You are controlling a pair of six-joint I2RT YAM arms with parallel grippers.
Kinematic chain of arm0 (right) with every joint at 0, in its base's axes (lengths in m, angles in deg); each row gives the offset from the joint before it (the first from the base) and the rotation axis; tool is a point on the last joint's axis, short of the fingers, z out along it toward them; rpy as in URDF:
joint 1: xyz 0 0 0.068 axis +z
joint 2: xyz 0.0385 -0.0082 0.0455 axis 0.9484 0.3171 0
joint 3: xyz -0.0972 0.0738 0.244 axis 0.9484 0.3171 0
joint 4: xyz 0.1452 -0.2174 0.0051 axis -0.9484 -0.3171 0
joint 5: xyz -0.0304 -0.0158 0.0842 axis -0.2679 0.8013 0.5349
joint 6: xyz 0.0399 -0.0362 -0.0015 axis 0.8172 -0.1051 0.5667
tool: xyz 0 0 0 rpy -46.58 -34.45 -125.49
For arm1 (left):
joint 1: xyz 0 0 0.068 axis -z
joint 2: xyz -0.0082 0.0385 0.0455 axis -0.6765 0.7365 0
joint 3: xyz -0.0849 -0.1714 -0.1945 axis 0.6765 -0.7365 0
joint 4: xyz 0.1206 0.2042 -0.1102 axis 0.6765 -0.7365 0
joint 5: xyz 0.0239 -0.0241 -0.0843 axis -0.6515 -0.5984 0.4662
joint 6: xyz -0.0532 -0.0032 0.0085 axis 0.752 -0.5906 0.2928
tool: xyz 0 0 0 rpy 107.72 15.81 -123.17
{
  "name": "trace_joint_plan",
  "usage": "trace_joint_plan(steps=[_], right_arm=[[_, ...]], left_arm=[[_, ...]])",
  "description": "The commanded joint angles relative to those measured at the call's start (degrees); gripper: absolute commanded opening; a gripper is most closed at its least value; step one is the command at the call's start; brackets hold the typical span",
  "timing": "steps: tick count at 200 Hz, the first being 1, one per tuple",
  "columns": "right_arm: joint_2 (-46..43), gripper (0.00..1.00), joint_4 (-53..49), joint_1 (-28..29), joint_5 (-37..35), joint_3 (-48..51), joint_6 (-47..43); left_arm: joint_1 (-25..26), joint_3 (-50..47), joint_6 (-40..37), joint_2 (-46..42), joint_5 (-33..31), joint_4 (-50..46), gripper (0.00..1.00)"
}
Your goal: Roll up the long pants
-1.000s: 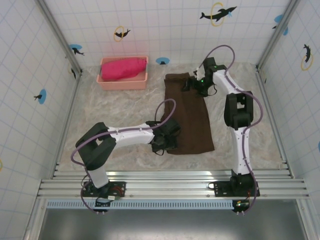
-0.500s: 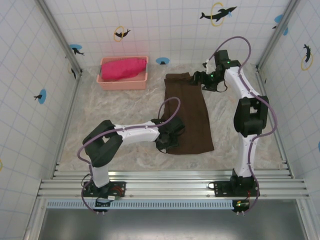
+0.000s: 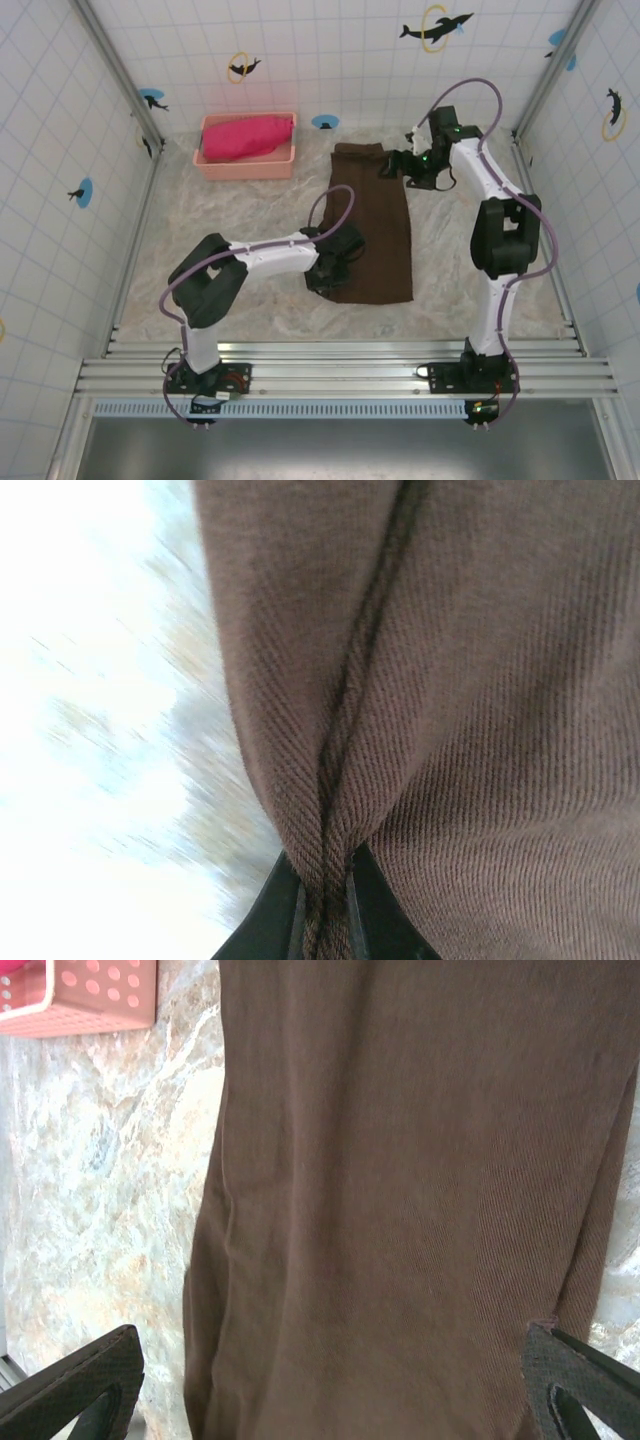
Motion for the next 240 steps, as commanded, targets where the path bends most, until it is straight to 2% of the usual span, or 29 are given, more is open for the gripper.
trace_joint_plan(steps=[1, 29, 43, 50, 56, 65, 89, 118, 138, 176, 210, 240], right_arm=[[-3.50, 1.00, -0.19, 0.93, -0.49, 1.95, -1.33], [-4.56, 1.00, -0.16, 1.43, -0.94, 3.51, -2.03], [-5.08, 1.00, -0.27, 1.86, -1.07, 4.25, -2.69], [-5.38, 1.00, -0.27, 2.14, -1.39, 4.70, -3.23], [-5.72, 1.00, -0.23, 2.42, -1.89, 5.10, -3.69], [-6.03, 1.00, -0.24, 2.82, -2.95, 5.75, -4.11], [-4.15, 1.00, 0.75, 3.22, -2.42, 5.41, -3.16], [0.73, 1.00, 1.95, 3.98, -3.08, -0.47, -1.24], [6.93, 1.00, 1.54, 3.51, -4.11, -7.56, 1.27], [18.07, 0.98, -1.90, 1.62, -12.46, -20.20, 4.94], [29.35, 0.98, -6.20, 0.47, -12.08, -35.04, 6.21], [34.62, 0.98, -6.06, 0.31, -11.03, -41.53, 7.35]], left_arm=[[-6.06, 3.09, -6.38, 2.91, -7.55, -9.28, 0.00], [-11.94, 9.12, -12.64, 3.71, -8.83, -10.13, 0.00], [-13.49, 11.74, -15.47, 3.44, -9.47, -9.79, 0.56], [-13.94, 12.60, -16.18, 2.90, -9.75, -9.49, 0.78], [-14.17, 12.93, -16.46, 2.09, -9.60, -8.97, 0.89], [-14.43, 13.13, -16.67, 0.69, -8.94, -8.28, 0.97], [-14.20, 11.37, -15.69, -5.14, -7.08, -7.97, 0.97], [-13.92, 2.43, -12.68, -16.13, -7.53, -8.09, 0.97], [-13.92, -3.10, -11.82, -22.62, -6.99, -8.86, 0.97], [-13.84, -9.33, -12.92, -31.55, -4.67, -11.45, 0.96], [-12.80, -10.04, -13.36, -37.21, -4.77, -17.27, 0.96], [-11.84, -11.40, -12.64, -42.63, -3.93, -21.07, 0.96]])
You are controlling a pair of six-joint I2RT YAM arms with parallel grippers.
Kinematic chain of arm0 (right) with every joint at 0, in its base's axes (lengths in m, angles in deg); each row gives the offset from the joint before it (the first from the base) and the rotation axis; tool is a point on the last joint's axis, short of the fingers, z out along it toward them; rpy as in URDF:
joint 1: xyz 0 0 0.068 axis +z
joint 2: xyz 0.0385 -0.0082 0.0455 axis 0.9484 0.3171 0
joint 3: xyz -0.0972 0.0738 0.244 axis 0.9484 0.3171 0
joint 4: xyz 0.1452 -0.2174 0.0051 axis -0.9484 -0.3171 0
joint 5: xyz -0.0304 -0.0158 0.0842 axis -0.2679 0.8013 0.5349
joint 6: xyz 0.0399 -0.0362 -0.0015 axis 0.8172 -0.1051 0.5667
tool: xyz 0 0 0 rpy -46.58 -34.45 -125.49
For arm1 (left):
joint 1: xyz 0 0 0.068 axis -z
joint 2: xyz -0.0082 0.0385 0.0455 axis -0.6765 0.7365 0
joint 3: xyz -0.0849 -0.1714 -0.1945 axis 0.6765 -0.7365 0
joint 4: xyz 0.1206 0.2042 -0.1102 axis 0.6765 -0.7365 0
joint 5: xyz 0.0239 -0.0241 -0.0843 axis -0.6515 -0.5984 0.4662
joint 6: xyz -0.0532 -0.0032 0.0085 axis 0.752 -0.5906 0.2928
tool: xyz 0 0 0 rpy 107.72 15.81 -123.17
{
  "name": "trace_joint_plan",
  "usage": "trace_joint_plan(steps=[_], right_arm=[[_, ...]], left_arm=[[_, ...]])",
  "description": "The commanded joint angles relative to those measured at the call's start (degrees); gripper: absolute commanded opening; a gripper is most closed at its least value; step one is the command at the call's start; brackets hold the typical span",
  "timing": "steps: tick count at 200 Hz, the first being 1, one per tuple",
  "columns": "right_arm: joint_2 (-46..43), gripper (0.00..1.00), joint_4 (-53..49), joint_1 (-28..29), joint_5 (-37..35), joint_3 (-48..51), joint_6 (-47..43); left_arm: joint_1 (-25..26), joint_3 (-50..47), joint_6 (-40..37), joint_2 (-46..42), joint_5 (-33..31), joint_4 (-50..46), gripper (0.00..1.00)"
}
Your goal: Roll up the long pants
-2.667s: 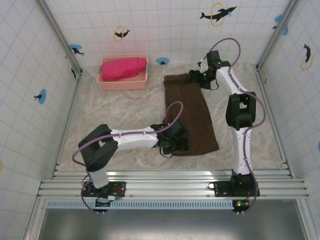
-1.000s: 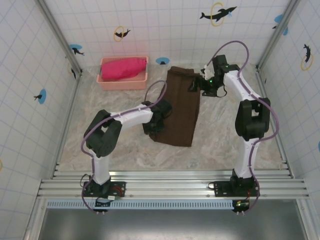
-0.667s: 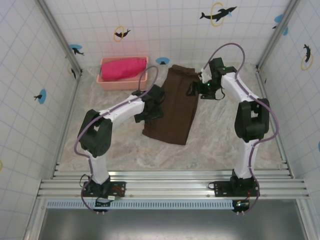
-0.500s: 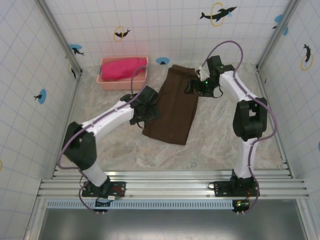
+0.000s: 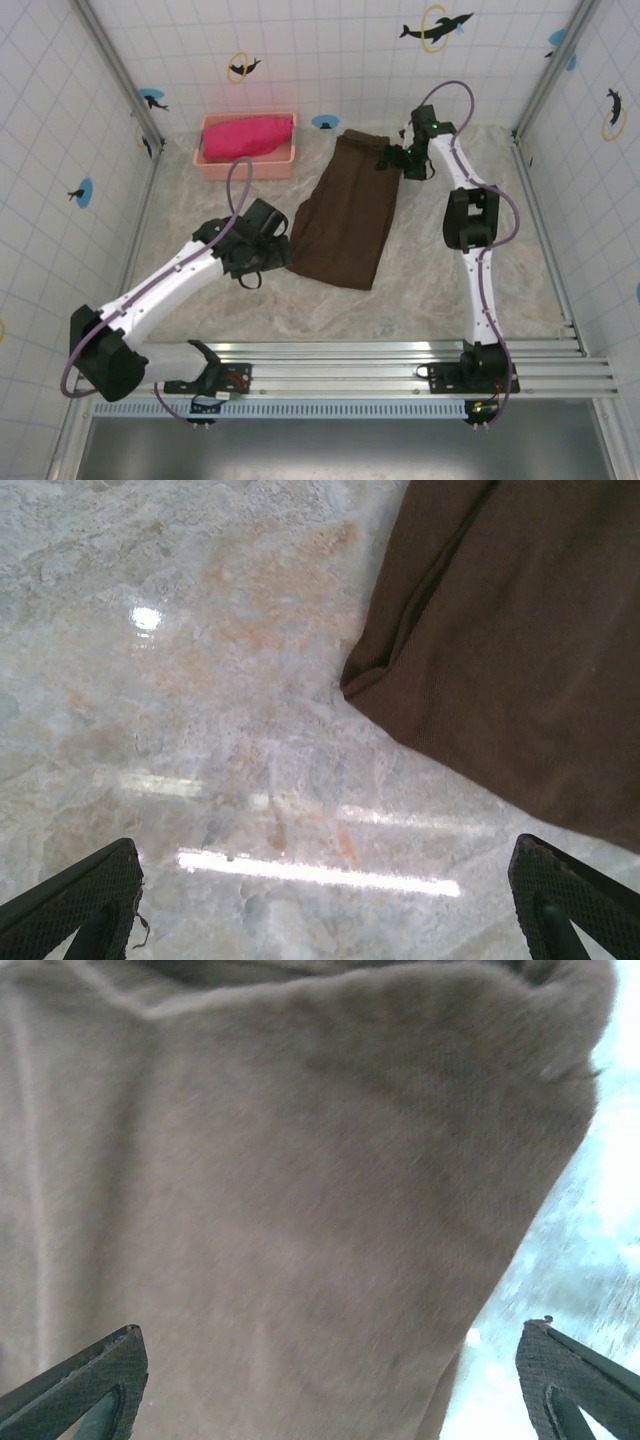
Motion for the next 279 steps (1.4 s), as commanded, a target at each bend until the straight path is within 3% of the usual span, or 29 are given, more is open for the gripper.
trace_joint_plan(steps=[1, 38, 67, 95, 117, 149, 173, 197, 231, 259, 279], right_arm=[[2.98, 0.98, -2.09, 0.34, 0.04, -5.51, 1.84], [5.92, 0.99, 3.00, 1.51, 5.01, -5.78, 4.33], [8.27, 0.98, 7.88, 3.67, 9.35, -6.15, 6.73], [11.73, 0.98, 11.84, 5.51, 14.01, -8.80, 10.37], [11.98, 0.99, 13.84, 6.37, 13.75, -9.62, 11.07], [8.41, 0.98, 14.65, 5.78, 12.09, -9.50, 9.67], [3.20, 0.98, 9.48, 4.13, 10.31, -9.18, 5.14], [-5.33, 0.98, 5.22, 2.01, 7.32, -3.07, -0.68], [-18.72, 0.98, 4.11, -0.83, 3.46, 11.36, -5.74], [-27.50, 0.98, 3.68, -1.44, 2.65, 20.45, -7.93], [-32.62, 0.98, 3.49, -0.19, 3.11, 26.25, -9.23]], left_arm=[[0.87, -1.06, 0.61, -4.39, 0.72, -6.35, 0.96], [1.36, -3.43, 3.45, -11.12, 1.60, -10.58, 0.96], [1.36, -8.85, 8.60, -17.72, 3.41, -7.36, 0.97], [1.40, -17.89, 15.96, -23.74, 5.69, 3.82, 0.97], [1.41, -25.76, 21.45, -27.17, 4.79, 13.97, 0.97], [1.37, -39.22, 31.19, -33.85, 2.10, 31.48, 0.98], [1.65, -44.01, 34.85, -37.07, -0.99, 37.35, 0.98], [3.84, -45.94, 37.13, -33.22, -4.17, 44.70, 0.97], [7.50, -44.44, 40.17, -15.29, -4.81, 59.30, 0.97], [10.21, -41.07, 42.80, -3.43, -6.50, 65.44, 0.97], [11.26, -39.74, 44.34, 0.50, -8.69, 66.21, 0.96]])
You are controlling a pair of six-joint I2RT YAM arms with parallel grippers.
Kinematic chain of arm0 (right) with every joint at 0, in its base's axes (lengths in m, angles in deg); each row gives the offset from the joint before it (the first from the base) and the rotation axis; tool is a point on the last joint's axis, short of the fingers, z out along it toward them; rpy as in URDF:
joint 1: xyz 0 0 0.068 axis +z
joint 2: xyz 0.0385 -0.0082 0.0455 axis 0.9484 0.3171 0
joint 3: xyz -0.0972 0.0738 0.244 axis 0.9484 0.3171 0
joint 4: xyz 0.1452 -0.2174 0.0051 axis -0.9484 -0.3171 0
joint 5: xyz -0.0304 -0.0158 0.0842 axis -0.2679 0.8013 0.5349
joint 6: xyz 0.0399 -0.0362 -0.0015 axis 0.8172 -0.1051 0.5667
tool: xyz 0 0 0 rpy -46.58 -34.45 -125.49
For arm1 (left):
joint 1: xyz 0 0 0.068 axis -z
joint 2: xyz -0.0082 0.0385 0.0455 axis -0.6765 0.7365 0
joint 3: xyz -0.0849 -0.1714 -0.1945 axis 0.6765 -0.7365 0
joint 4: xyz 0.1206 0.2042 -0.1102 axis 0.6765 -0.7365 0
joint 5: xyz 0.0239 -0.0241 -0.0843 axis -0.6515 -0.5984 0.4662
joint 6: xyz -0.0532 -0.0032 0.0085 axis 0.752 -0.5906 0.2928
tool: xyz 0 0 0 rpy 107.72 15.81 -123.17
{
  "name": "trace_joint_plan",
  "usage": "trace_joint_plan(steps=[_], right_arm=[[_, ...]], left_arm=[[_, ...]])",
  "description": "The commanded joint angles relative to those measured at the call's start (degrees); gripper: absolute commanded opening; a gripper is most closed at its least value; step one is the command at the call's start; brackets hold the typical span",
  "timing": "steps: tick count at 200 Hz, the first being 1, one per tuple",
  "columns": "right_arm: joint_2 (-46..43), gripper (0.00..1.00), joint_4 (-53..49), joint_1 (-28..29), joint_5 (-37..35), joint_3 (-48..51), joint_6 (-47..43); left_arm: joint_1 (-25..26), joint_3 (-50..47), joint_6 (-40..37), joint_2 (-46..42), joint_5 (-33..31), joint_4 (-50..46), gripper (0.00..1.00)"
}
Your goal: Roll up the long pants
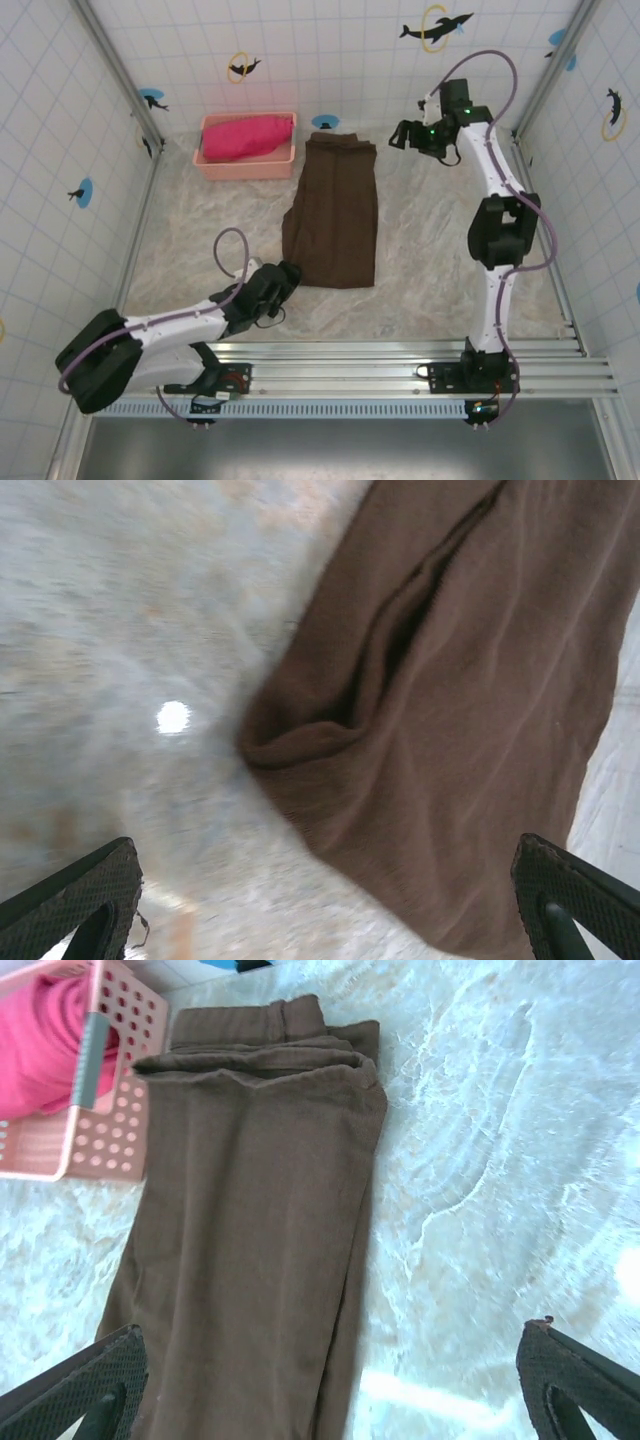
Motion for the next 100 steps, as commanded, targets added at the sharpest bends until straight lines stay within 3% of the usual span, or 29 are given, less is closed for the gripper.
trace_joint_plan(steps=[1, 27, 51, 81, 100], right_arm=[[-5.60, 0.98, -1.86, 2.18, -0.69, 6.32, -3.71], [-12.41, 0.98, -2.26, 4.93, -1.51, 14.72, -5.43], [-18.59, 0.98, -2.32, 7.84, -2.80, 22.87, -6.98], [-25.77, 0.98, -2.06, 10.35, -3.62, 32.99, -7.66], [-30.06, 0.98, -2.09, 12.19, -4.43, 38.74, -8.01]], left_arm=[[1.14, 1.69, 3.76, 4.03, -3.82, 4.83, 0.96], [1.23, 1.48, 5.82, 6.65, -5.83, 5.69, 0.89], [1.31, 3.81, 5.14, 6.91, -7.18, 1.07, 0.55], [1.31, 4.19, 4.73, 9.58, -8.31, 2.22, 0.52], [1.31, 4.24, 4.61, 12.82, -7.91, 4.90, 0.33]])
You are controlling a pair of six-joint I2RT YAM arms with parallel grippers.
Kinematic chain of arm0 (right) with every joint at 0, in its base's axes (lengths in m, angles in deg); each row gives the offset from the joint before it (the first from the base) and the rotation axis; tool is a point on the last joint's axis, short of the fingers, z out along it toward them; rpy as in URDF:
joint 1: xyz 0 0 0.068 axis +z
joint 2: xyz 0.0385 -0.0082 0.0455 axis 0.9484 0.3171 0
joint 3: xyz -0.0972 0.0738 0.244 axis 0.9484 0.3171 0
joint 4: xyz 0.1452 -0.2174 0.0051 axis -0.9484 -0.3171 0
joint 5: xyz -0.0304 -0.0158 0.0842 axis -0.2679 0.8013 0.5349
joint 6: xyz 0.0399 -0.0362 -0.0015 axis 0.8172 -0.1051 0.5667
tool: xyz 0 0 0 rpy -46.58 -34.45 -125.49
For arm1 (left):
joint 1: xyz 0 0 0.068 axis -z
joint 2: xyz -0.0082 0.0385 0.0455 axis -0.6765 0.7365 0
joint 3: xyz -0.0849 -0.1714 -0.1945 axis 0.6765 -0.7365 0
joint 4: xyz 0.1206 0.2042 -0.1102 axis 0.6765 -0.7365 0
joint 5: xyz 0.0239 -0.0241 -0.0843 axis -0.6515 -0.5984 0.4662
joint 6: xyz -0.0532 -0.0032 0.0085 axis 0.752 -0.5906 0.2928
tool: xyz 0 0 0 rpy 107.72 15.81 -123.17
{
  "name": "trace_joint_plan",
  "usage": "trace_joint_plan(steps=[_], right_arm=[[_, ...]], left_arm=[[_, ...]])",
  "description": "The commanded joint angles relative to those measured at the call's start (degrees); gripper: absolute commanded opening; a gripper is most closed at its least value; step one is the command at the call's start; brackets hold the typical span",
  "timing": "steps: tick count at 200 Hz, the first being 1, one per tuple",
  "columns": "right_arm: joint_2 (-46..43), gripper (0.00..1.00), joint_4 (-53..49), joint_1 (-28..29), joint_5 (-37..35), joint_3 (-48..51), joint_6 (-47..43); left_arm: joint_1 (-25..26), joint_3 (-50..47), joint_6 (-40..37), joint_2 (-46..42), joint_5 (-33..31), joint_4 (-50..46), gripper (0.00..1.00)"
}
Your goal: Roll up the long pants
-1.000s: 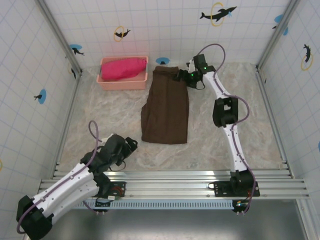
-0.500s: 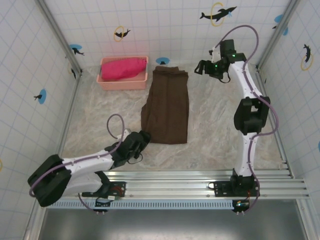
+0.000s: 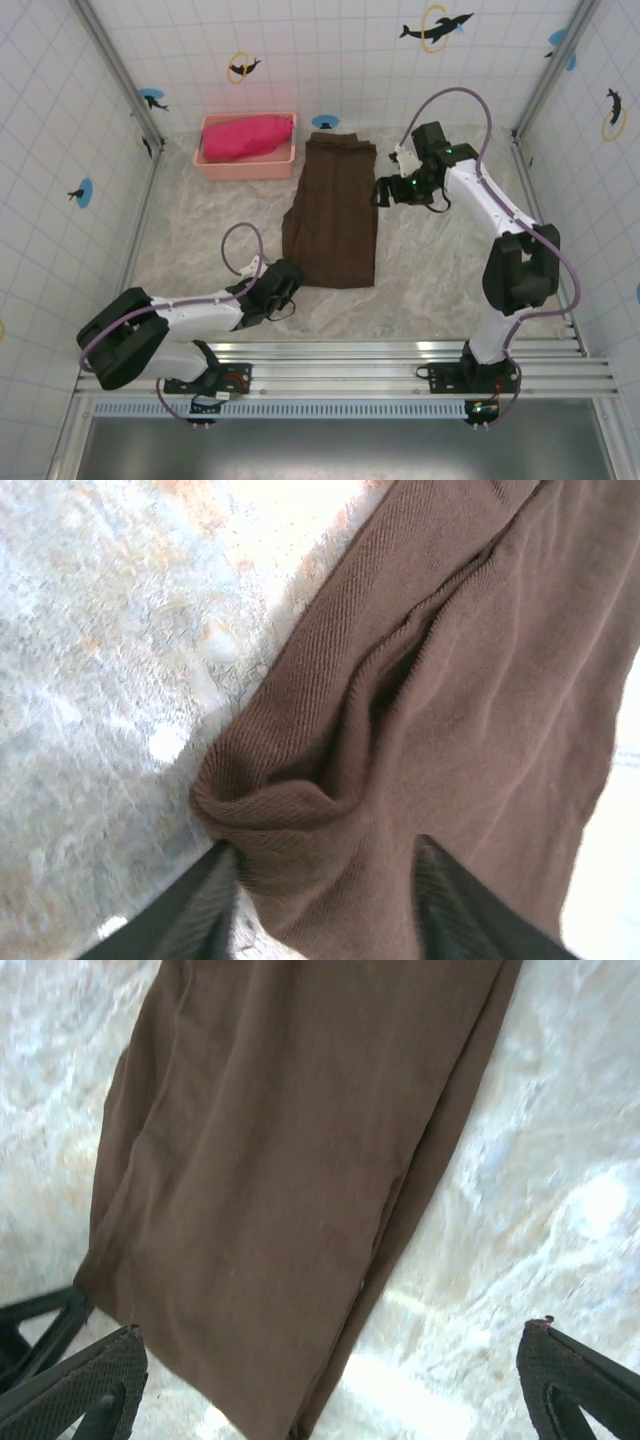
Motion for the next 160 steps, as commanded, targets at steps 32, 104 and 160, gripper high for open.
trace_joint_plan(steps=[32, 104, 160], right_arm=[[-11.75, 0.98, -1.70, 5.87, -4.48, 11.52, -3.37], [-15.11, 0.97, -3.58, 24.19, -32.27, 15.06, -11.11], [-17.40, 0.97, 4.10, 38.98, -49.18, 20.06, -12.93]], left_arm=[[0.33, 2.95, -0.30, 8.04, -0.39, 2.44, 0.00], [-1.61, 18.42, -4.53, -6.02, -0.92, -37.00, 0.00], [-7.17, 22.06, -4.46, -8.67, 3.48, -47.93, 0.00]])
